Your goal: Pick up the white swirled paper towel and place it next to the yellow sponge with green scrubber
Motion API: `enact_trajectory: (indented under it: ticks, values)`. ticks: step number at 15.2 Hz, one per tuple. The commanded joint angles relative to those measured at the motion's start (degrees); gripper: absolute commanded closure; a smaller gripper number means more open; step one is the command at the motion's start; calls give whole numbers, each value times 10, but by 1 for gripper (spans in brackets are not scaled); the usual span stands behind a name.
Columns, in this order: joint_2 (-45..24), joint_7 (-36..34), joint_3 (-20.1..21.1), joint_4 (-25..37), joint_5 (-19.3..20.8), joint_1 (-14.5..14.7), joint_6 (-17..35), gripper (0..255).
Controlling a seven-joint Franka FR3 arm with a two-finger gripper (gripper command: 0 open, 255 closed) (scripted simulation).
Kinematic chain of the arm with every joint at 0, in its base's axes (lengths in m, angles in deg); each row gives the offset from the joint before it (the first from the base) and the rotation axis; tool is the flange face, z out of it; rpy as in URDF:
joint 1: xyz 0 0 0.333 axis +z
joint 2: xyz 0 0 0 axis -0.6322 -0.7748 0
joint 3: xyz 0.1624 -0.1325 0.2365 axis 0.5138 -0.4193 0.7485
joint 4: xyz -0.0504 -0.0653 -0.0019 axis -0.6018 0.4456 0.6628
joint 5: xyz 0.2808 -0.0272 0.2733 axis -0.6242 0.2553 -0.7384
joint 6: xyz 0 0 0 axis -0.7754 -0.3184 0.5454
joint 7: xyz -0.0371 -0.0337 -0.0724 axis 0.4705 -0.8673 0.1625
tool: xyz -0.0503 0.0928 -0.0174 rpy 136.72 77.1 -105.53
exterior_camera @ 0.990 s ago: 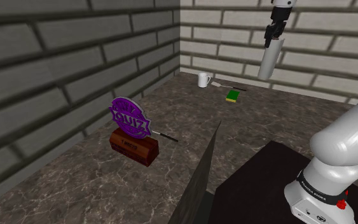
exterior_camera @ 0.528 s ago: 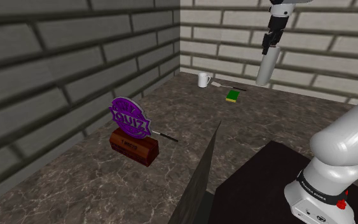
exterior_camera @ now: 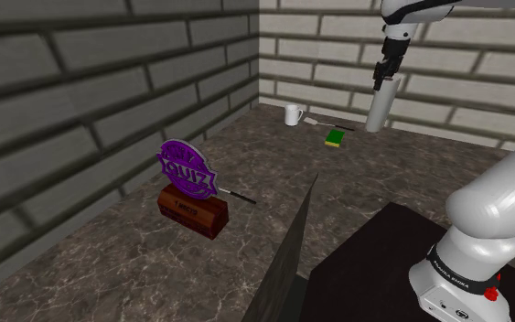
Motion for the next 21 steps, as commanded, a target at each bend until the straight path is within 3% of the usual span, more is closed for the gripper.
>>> enact_trajectory:
  ticks: [1,21]
  values:
    - [3,-1,0,-18,0,0,16,255]
    - [-24,0,-2,-144,-2,-1,168,255]
